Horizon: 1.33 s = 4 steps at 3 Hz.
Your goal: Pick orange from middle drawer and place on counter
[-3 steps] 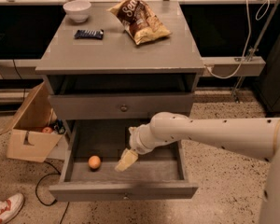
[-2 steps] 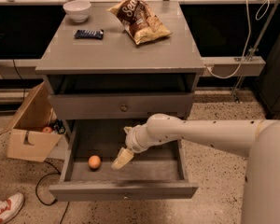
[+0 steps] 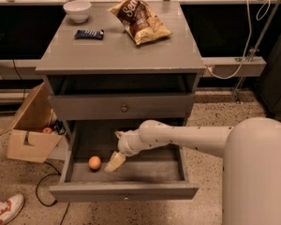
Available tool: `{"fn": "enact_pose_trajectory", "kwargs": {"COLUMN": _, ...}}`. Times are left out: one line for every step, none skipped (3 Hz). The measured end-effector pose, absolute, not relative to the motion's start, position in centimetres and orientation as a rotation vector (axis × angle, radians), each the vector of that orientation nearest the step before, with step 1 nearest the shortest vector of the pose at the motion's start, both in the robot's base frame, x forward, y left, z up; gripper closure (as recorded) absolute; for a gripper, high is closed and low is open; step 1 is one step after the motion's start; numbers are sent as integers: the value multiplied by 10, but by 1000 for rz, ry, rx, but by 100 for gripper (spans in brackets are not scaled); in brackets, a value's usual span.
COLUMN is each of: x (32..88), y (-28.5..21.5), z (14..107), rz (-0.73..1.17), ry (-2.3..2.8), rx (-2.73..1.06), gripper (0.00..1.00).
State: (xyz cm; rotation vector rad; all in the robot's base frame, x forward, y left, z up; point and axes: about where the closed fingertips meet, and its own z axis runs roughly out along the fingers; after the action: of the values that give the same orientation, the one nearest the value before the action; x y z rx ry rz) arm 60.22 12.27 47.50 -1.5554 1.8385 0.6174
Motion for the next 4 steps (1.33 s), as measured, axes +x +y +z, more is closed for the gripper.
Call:
{"fn": "enact_pose_trajectory", "kwargs": {"x": 600, "y": 145, "z": 445, "rz": 678, "ry": 1807, "rx": -1540, "gripper": 0}}
{"fn": "enact_pose_trajectory", "kwargs": {"x": 602, "y": 160, "z": 427, "rz": 712, "ry": 1803, "rx": -1494, "gripper": 0}}
{"fn": "enact_pose_trajectory", "kwargs": {"x": 600, "y": 180, "z": 416, "rz": 744, "ry": 1783, "rx": -1458, "gripper": 0}}
{"fn": "enact_pose_trajectory", "kwargs": {"x": 599, "y": 197, "z": 408, "rz": 754, "ry": 1772, "rx": -1448, "gripper": 0}}
